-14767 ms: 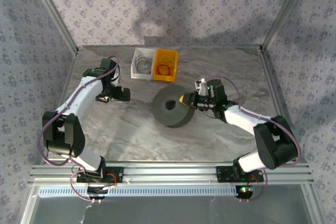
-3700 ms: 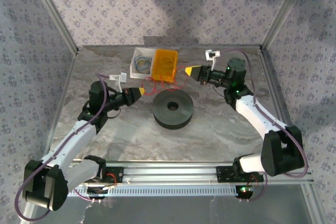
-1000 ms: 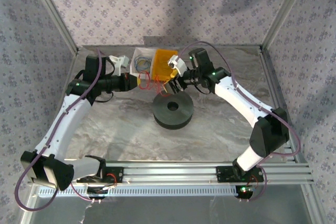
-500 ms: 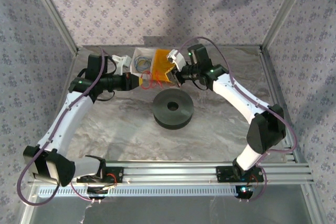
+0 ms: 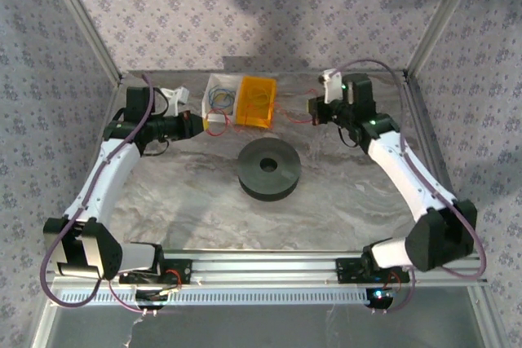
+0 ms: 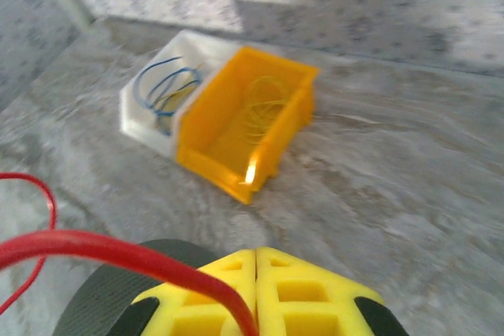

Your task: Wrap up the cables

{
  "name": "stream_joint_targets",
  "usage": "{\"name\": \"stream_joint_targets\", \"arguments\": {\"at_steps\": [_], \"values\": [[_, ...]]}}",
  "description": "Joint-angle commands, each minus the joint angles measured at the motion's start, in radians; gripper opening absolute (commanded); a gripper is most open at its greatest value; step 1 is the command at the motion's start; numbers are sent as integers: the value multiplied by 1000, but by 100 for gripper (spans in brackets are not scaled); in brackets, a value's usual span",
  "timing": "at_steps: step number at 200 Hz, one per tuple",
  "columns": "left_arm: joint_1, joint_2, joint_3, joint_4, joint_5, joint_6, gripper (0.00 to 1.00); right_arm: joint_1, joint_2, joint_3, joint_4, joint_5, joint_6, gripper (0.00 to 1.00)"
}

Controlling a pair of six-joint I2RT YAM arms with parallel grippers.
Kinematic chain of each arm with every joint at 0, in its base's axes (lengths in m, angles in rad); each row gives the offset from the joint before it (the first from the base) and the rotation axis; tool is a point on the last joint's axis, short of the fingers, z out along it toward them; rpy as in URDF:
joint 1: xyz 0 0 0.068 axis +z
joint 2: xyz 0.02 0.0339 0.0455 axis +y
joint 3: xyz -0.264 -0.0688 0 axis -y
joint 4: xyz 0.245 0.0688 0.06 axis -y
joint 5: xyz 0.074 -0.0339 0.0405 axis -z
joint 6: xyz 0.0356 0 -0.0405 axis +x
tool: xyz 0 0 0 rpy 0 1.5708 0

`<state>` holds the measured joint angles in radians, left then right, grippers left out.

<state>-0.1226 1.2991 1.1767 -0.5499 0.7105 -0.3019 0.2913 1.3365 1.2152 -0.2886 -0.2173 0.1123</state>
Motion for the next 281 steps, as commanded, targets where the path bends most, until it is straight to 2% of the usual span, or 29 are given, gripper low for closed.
{"name": "stream_joint_targets", "arguments": {"at_steps": [1,25,58,122,169,198,220,256,281], "values": [[32,-4,0,-21,-28,33,0,-52,-99,-50,-20,141,93,0],[41,5,19,-74,-94,64,0,-133,-202,-74,-85,171,98,0],[41,29,41,-116,-181,80,0,-270,-309,-75,-164,151,87,0],[43,60,83,-209,-316,113,0,-489,-383,-59,-223,64,83,0],[34,84,123,-317,-543,157,0,-576,-398,4,-253,34,68,0],[30,93,142,-349,-638,177,0,-605,-404,31,-268,29,59,0],[28,88,141,-336,-603,189,0,-623,-405,40,-262,-7,75,0],[6,42,96,-195,-347,160,0,-599,-410,-3,-194,-123,139,0],[-29,37,96,-134,-263,125,0,-535,-407,-44,-183,-94,136,0]]}}
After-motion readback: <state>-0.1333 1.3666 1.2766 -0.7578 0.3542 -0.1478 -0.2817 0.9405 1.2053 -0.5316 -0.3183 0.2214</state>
